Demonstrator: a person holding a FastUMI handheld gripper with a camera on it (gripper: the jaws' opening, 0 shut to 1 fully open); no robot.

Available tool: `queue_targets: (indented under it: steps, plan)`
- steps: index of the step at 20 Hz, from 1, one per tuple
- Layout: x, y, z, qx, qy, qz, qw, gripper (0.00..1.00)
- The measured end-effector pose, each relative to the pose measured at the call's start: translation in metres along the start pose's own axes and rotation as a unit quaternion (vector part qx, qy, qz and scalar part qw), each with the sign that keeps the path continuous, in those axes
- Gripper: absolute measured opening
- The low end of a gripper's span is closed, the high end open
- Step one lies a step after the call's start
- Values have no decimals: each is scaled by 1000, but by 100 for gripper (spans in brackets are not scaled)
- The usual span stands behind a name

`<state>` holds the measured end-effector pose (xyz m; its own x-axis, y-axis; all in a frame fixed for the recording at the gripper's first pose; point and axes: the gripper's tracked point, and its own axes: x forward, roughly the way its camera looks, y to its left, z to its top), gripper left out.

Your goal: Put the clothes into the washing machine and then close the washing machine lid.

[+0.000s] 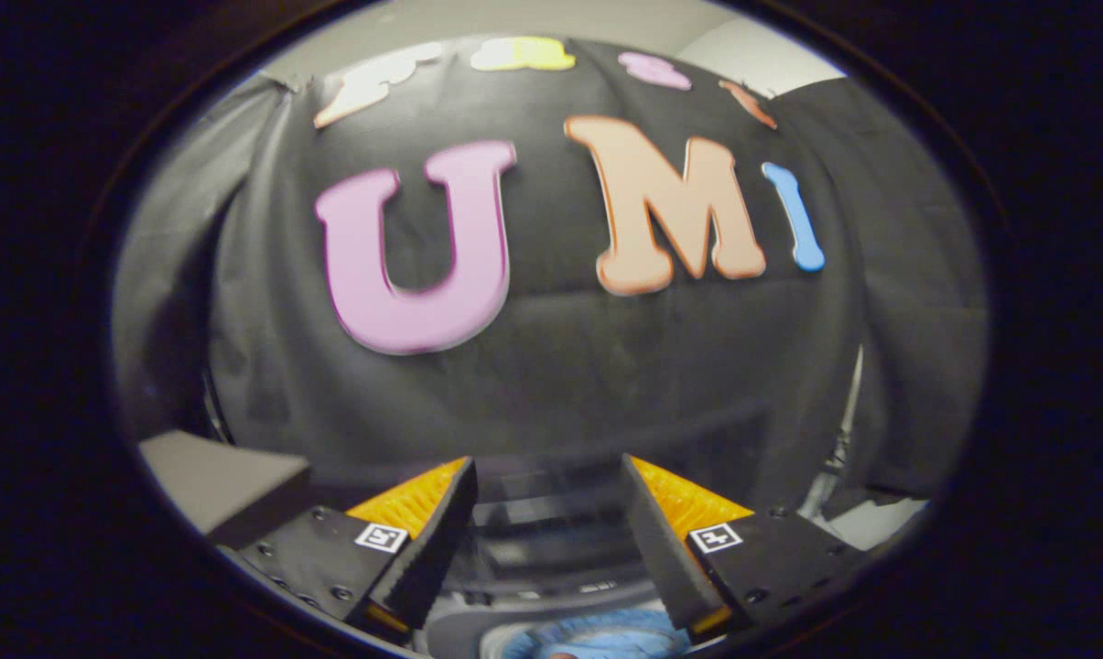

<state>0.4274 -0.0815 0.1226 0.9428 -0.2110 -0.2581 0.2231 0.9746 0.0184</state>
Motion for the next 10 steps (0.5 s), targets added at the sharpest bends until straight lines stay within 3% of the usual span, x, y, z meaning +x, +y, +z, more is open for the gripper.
queue_targets:
  steps: [1,4,8,10]
  plan:
    - [2,8,-26,-28,35,14,999,96]
    - [8,16,-30,-92,10,19,995,96]
    - [-7,25,4,-73,-40,19,996,96]
    - [-22,21,46,-57,-87,15,994,96]
